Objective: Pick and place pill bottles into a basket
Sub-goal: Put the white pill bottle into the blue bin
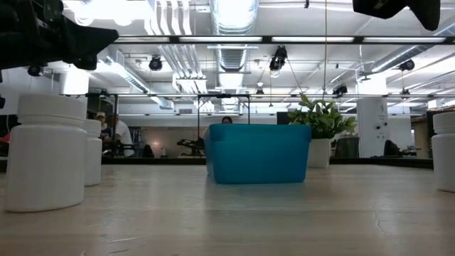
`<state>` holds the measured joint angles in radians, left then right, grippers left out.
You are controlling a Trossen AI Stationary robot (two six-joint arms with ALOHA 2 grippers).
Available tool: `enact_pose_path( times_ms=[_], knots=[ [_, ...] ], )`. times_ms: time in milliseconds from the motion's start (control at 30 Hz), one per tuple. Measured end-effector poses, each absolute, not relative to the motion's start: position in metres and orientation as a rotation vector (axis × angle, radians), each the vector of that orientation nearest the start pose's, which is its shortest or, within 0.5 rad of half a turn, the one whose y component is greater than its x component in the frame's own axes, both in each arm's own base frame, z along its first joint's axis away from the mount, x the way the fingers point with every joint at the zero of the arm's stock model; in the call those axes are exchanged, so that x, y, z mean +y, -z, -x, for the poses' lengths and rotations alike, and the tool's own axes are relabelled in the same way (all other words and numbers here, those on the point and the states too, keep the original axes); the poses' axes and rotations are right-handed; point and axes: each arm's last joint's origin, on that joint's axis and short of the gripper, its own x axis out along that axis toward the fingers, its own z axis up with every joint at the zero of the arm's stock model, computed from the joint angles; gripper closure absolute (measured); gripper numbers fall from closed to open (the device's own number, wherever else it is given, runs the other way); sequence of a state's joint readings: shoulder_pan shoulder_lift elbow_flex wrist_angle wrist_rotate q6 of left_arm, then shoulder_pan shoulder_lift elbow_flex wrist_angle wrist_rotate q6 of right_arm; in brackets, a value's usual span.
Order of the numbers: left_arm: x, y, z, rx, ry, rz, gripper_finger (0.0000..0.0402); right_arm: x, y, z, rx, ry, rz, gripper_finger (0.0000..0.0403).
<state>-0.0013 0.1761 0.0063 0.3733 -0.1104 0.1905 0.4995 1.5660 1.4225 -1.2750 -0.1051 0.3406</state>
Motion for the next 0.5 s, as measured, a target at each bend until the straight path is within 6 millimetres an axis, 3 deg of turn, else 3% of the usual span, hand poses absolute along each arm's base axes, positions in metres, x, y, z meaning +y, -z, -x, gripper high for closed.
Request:
enact_pose_path(
  times_ms=[233,500],
  knots=[
    [0.003,-0.187,-0.106,-0.192,-0.128,-0.178,0.0402,0.139,-0.284,-0.248,1.483,-0.246,0.012,0.0171],
    [0.003,-0.187,-0.106,-0.192,-0.128,-0.178,0.0402,0.140,-0.266,-0.251,1.451,-0.258,0.005,0.0156]
  ],
)
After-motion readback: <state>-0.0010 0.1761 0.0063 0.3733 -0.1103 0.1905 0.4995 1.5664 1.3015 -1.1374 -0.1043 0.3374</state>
